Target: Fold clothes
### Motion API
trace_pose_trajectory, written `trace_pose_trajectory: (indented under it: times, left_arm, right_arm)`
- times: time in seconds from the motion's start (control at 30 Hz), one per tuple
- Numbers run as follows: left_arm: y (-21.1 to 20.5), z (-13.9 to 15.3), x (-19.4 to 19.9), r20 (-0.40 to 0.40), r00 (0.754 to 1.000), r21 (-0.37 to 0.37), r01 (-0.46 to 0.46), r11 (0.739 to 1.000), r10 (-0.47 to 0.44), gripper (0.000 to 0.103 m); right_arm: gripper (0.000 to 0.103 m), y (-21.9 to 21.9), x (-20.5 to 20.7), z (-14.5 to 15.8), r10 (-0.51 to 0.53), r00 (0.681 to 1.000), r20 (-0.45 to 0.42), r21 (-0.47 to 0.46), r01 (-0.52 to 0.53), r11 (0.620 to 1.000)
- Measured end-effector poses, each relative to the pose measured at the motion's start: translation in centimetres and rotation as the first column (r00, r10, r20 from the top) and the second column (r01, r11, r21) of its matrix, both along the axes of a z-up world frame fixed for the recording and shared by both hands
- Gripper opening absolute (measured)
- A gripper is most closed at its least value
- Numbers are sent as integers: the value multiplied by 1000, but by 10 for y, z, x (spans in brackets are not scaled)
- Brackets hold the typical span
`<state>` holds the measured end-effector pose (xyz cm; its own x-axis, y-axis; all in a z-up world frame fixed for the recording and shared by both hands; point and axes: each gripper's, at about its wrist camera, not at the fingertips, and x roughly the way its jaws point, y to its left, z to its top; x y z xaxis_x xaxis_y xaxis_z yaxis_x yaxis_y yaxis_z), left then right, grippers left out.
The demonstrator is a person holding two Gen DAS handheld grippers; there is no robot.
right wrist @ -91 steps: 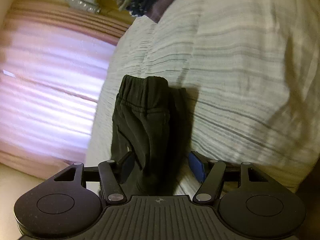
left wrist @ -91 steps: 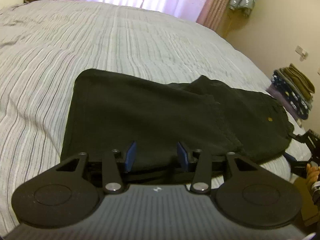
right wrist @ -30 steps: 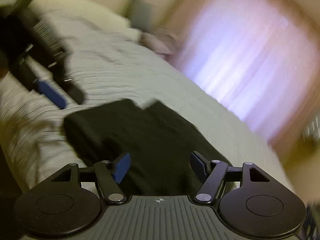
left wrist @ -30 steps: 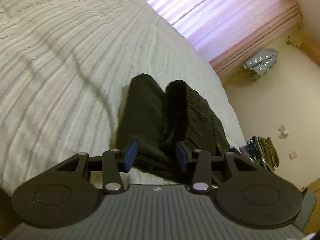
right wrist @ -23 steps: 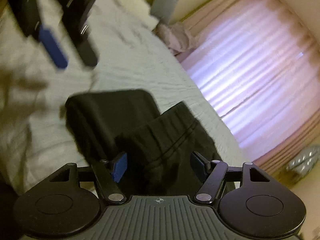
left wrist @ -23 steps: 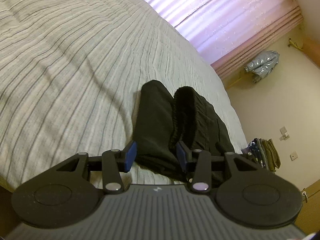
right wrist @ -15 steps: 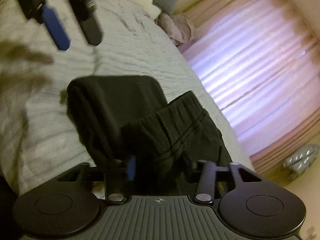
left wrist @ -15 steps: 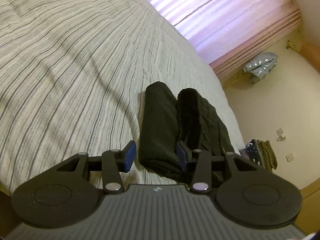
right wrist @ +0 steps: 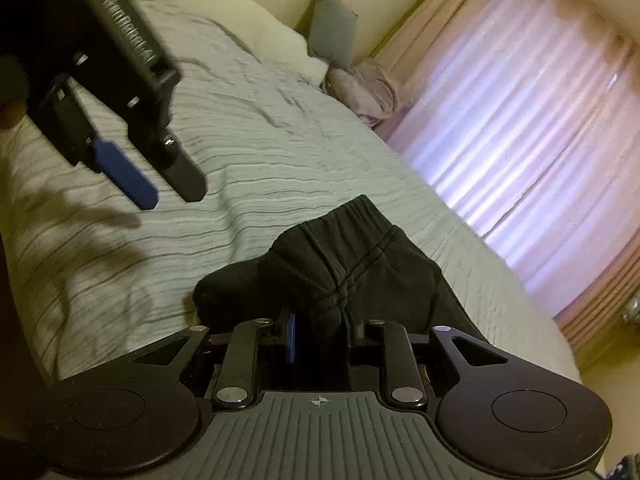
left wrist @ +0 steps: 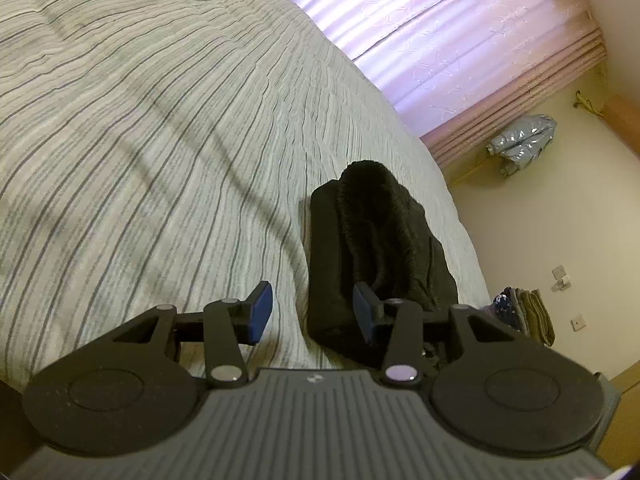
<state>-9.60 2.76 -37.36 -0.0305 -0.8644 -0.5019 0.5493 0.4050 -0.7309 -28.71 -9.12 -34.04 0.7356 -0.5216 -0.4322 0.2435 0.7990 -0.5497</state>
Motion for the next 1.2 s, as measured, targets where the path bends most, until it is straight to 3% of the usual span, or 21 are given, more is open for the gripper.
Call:
trace_pose_trajectory:
  times: [0.2,0.37,0.43,0.53,0.67,0.77,0.83,0.9,1.0,1.1,1.2]
  left_arm:
    - [-1,-1,3,1,1000,2,-4,1000,4,39]
    - [-1,1,2,7,1000,16,-7,1000,7,39]
    - [-1,4,2,15,1000,19,-6,1000,6,39]
    - [-3,15,-1,43,999,15,-1,1000,0,38]
    - [-11,33,-10,103,994,-27,31,999,-28,37]
    - [-23,45,-24,160,985,-31,77,997,-71,37]
    - [-34,51,-38,213,971,-17,118,993,-112,31]
    - [-47,56,-54,275,949,5,162,987,-157,24]
    - [-67,57,-76,400,891,82,199,977,-215,20]
    - [-85,45,-88,504,819,226,183,957,-276,15]
    - [-95,32,-88,512,805,284,171,943,-300,16]
  right_arm:
    - [22,3,4,-3,11,1000,-10,5,-11,1000]
    - [23,22,-2,-27,37,997,-73,-7,-38,999]
    - [35,26,0,-44,56,993,-106,-35,-60,998]
    - [45,29,1,-43,43,991,-124,-73,-52,996]
    - [51,-3,-38,-7,-53,998,40,176,45,983]
    - [51,-31,-71,21,-168,974,153,373,100,922]
    - [51,-49,-93,39,-255,944,210,499,121,858]
    - [51,-69,-115,38,-373,908,192,587,198,785]
    - [50,-96,-135,35,-486,859,162,648,279,709]
    - [50,-109,-141,26,-504,853,137,664,298,686]
    - [50,-121,-137,16,-498,861,106,659,314,683]
